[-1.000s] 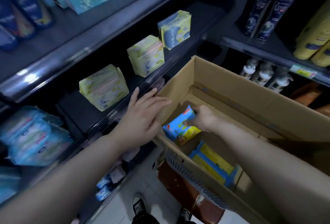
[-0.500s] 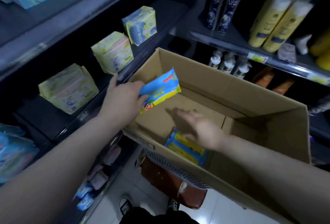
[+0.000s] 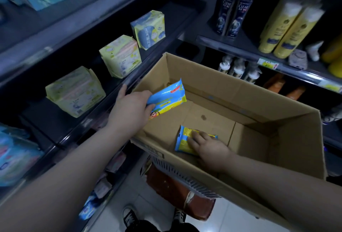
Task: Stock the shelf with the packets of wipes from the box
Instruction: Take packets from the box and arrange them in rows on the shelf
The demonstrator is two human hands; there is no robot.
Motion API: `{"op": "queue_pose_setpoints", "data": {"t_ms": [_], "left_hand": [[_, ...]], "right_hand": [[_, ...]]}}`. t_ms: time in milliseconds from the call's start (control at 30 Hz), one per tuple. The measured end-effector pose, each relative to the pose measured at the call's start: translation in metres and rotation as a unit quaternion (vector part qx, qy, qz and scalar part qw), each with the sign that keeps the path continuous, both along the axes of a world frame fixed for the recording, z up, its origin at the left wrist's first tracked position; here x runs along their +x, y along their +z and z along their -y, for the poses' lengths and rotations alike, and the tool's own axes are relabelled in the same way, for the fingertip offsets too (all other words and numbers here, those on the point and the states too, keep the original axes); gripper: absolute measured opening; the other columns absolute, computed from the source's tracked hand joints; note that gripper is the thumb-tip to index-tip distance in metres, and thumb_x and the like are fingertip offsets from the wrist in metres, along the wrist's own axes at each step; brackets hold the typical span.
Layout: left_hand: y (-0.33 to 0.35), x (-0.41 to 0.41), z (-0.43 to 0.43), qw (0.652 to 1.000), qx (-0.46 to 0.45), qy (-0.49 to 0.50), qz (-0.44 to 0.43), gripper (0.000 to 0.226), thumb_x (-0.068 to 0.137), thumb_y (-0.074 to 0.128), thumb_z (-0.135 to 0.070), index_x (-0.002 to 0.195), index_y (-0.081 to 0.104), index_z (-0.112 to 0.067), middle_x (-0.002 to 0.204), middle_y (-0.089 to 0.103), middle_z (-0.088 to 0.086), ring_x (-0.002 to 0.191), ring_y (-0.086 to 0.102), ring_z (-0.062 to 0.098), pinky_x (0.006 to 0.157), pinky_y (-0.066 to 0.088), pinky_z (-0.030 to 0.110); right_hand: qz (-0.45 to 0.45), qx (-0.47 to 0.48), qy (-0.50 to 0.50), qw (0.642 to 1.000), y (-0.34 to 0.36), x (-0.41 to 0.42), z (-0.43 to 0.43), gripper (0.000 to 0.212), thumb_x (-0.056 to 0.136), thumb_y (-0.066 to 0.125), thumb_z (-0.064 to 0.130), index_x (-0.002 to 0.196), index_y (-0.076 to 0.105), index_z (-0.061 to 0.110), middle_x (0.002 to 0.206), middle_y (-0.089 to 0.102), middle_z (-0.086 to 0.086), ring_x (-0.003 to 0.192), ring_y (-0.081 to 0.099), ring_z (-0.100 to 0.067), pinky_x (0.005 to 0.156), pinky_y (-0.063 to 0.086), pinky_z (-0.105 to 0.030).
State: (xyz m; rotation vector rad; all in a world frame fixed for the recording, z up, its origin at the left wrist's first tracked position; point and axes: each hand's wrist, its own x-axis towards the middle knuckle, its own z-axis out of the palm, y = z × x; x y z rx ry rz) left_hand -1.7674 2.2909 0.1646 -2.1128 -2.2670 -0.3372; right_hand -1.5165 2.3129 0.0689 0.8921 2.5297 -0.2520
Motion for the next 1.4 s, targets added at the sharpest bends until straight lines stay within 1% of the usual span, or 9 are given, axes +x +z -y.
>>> {"op": "queue_pose_setpoints", "data": {"t_ms": [133,233,333,433,600,667,767,1033,1400], "left_hand": [[0.004,0.002,-0.002,1.000,0.004,0.001,0.029,0.016,0.090,0.054,-0.027,0.098,0.058,-0.013,0.085,0.063,0.006,0.090,0.060,0.030,0.110,0.020,0.040],[0.021,-0.002,0.001,0.995,0.041,0.020,0.094,0.019,0.088,0.059,-0.023,0.102,0.060,-0.012,0.089,0.066,0.011,0.088,0.060,0.034,0.078,0.047,0.042],[0.044,-0.012,0.008,0.987,0.086,0.024,0.130,0.018,0.088,0.060,-0.023,0.103,0.061,-0.014,0.087,0.064,0.005,0.084,0.059,0.028,0.065,0.043,0.035],[0.069,-0.022,0.015,0.977,0.097,0.058,0.179,0.017,0.085,0.064,-0.023,0.101,0.064,-0.018,0.087,0.062,0.000,0.084,0.058,0.022,0.065,0.037,0.031],[0.099,-0.028,0.041,0.915,0.077,0.082,0.388,0.005,0.081,0.071,-0.023,0.083,0.068,-0.021,0.081,0.067,0.005,0.071,0.058,0.013,0.069,0.045,0.031],[0.110,-0.030,0.061,0.862,0.067,0.073,0.498,0.010,0.086,0.067,-0.015,0.079,0.066,-0.021,0.078,0.065,0.005,0.070,0.055,0.013,0.070,0.043,0.031],[0.125,-0.040,0.098,0.823,0.064,0.070,0.560,0.003,0.084,0.069,-0.014,0.082,0.067,-0.016,0.080,0.067,0.007,0.070,0.058,0.013,0.068,0.046,0.028],[0.143,-0.105,0.238,0.852,0.148,0.167,0.473,0.009,0.080,0.074,-0.016,0.078,0.067,-0.021,0.080,0.069,0.004,0.071,0.059,0.014,0.068,0.047,0.033],[0.165,-0.184,0.527,0.846,0.197,0.310,0.388,0.007,0.090,0.063,-0.013,0.097,0.063,-0.014,0.084,0.066,0.004,0.072,0.059,0.007,0.067,0.047,0.022]], "right_hand": [[0.008,0.001,-0.031,0.999,0.015,-0.011,-0.015,0.041,0.095,0.043,0.014,0.135,0.040,0.008,0.134,0.047,-0.018,0.120,0.050,-0.033,0.091,0.044,-0.037],[-0.118,-0.029,-0.194,0.973,0.042,-0.009,-0.043,0.026,0.086,0.055,0.015,0.110,0.062,0.008,0.103,0.066,-0.011,0.094,0.064,-0.025,0.069,0.044,-0.028],[-0.339,-0.203,-0.360,0.845,0.079,-0.001,-0.064,0.021,0.082,0.054,-0.003,0.094,0.068,0.008,0.078,0.069,-0.007,0.062,0.065,-0.011,0.059,0.049,-0.026],[-0.490,-0.392,-0.355,0.693,0.128,-0.003,-0.069,0.027,0.082,0.053,-0.006,0.090,0.071,0.011,0.077,0.071,-0.008,0.060,0.065,-0.013,0.062,0.052,-0.028],[-0.565,-0.521,-0.235,0.595,0.193,-0.040,-0.048,0.048,0.068,0.068,0.011,0.115,0.062,0.001,0.097,0.072,-0.013,0.079,0.071,-0.020,0.072,0.058,-0.029],[-0.570,-0.499,-0.206,0.620,0.210,-0.059,-0.031,0.058,0.063,0.071,0.018,0.116,0.060,-0.002,0.096,0.072,-0.012,0.079,0.070,-0.019,0.069,0.057,-0.028],[-0.588,-0.420,-0.172,0.669,0.230,-0.087,-0.007,0.027,0.074,0.064,0.005,0.101,0.064,0.003,0.077,0.073,-0.001,0.068,0.068,-0.010,0.063,0.055,-0.021],[-0.507,-0.321,-0.023,0.799,0.258,-0.179,0.095,0.014,0.072,0.074,0.016,0.084,0.068,0.018,0.074,0.061,-0.016,0.071,0.055,-0.021,0.067,0.045,-0.032],[-0.477,-0.343,0.189,0.787,0.273,-0.334,0.296,0.024,0.080,0.067,-0.002,0.079,0.062,0.021,0.063,0.059,0.011,0.059,0.049,-0.002,0.061,0.043,-0.016]]}}
